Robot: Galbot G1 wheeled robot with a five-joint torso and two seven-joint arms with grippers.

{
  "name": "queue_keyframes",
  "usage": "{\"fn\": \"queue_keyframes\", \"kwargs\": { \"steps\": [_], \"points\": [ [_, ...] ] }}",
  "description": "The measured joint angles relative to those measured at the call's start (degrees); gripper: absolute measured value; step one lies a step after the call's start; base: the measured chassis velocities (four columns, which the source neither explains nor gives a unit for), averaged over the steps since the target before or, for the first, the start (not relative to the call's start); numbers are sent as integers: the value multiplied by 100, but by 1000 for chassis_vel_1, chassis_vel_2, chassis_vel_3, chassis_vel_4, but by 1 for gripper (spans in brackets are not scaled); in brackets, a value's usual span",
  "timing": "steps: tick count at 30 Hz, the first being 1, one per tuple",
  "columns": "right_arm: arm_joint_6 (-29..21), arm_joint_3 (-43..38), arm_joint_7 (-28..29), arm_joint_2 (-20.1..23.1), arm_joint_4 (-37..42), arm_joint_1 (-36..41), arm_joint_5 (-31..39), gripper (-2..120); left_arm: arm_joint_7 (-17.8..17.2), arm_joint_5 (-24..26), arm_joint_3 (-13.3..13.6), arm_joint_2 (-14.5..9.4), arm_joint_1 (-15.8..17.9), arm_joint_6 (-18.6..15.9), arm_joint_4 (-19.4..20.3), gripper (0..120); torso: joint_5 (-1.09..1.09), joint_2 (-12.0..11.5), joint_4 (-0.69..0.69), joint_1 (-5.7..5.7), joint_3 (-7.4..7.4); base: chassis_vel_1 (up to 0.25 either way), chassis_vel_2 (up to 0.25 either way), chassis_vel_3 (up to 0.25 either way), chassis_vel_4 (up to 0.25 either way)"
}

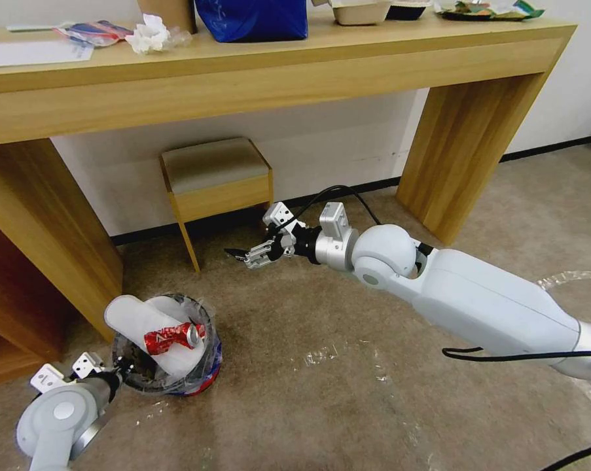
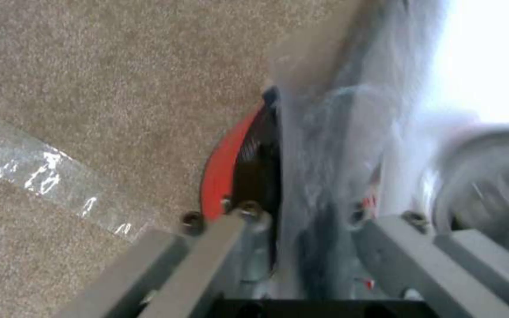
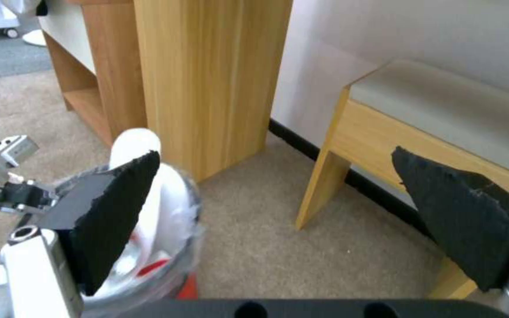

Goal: Pick up the trash bin and place the garbage on the floor into it.

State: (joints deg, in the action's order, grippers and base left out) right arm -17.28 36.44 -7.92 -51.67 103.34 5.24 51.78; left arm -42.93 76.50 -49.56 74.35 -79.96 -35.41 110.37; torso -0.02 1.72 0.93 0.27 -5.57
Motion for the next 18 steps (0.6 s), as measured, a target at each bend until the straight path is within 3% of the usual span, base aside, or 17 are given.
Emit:
{"fn": "queue_keyframes", "kwargs": {
  "steps": [1,3,6,18],
  "points": [
    [0,0,0,0,0,0,0,100,0,0,0,0,0,0,0,14,0,0,0,0,0,0,0,0,0],
    [0,0,2,-5,-10,1,-3,100,-3,1,-1,-17,5,1,0,26,1,0,0,0,0,0,0,0,0],
    [0,0,2,-9,-17,1,-4,100,-8,5,-4,-30,6,1,2,28,1,0,0,0,0,0,0,0,0],
    [43,4,3,-29,-60,31,-55,100,-27,1,-28,-81,-17,1,106,30,2,0,-1,0,0,0,0,0,0]
  ]
}}
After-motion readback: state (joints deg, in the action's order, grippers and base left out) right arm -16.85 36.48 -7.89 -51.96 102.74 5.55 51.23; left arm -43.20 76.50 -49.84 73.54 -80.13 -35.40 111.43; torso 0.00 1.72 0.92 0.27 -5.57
